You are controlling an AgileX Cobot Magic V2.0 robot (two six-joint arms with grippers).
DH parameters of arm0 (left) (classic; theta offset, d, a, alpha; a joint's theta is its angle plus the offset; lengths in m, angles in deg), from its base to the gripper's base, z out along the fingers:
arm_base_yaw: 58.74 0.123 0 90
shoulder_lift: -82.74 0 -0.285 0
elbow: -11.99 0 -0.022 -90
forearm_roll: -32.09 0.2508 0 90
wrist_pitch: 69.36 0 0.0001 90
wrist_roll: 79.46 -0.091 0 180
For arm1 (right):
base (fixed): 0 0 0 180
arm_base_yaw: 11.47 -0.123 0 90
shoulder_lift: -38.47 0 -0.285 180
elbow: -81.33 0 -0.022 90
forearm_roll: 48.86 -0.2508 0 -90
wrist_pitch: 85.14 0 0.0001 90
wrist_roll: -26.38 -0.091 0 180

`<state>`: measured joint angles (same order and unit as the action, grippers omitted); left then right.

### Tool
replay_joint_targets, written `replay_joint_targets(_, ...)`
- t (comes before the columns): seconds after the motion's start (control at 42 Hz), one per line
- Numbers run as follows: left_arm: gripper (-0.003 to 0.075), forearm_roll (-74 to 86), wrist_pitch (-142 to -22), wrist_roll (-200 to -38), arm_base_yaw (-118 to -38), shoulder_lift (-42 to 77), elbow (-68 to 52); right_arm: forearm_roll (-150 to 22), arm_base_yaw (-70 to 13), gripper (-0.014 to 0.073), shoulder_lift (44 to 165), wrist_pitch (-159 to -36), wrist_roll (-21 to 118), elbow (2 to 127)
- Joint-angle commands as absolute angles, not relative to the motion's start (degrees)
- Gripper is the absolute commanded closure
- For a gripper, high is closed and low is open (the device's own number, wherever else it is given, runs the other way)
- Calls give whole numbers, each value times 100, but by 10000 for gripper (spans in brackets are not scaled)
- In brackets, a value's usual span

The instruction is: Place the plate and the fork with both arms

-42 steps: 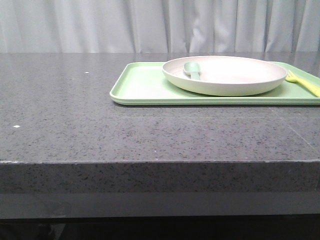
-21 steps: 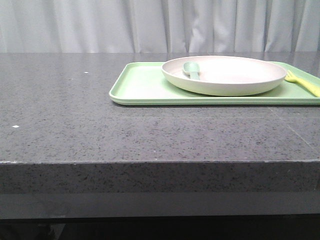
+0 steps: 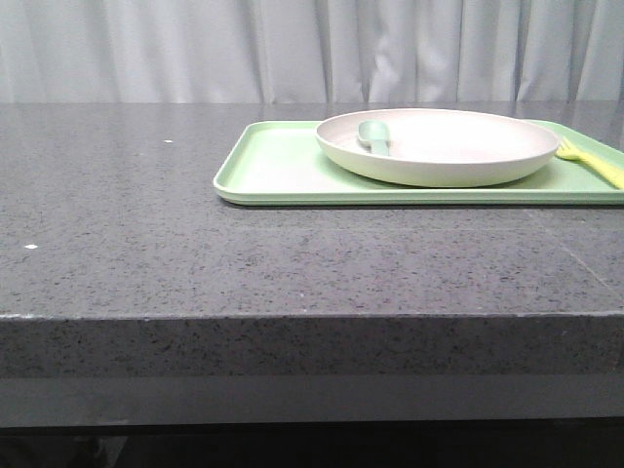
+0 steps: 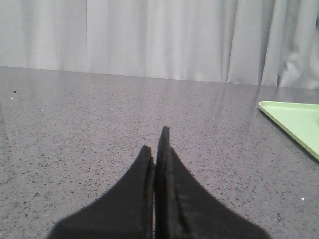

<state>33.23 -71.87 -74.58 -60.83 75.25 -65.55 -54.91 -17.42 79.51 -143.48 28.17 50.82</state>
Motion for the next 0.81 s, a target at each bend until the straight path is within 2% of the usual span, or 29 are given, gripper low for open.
replay_joint_targets(0.0, 738, 3334, -6781, -7388, -6088, 7652, -6579, -5505, -1742, 662, 7962, -14020, 2869, 5222)
replay_joint_targets(0.428, 738, 3334, -6781, -7388, -6088, 7652, -6579, -5310, -1709, 662, 7755, -13867, 2869, 5161)
replay_joint_targets(0.595, 738, 3334, -6781, -7388, -6088, 7652, -6579, -5270, -1694, 662, 6904, -12171, 2869, 4311)
replay_joint_targets(0.785, 738, 3334, -6781, -7388, -6088, 7652, -6579, -5270, -1689, 662, 5640, -9990, 2869, 2569)
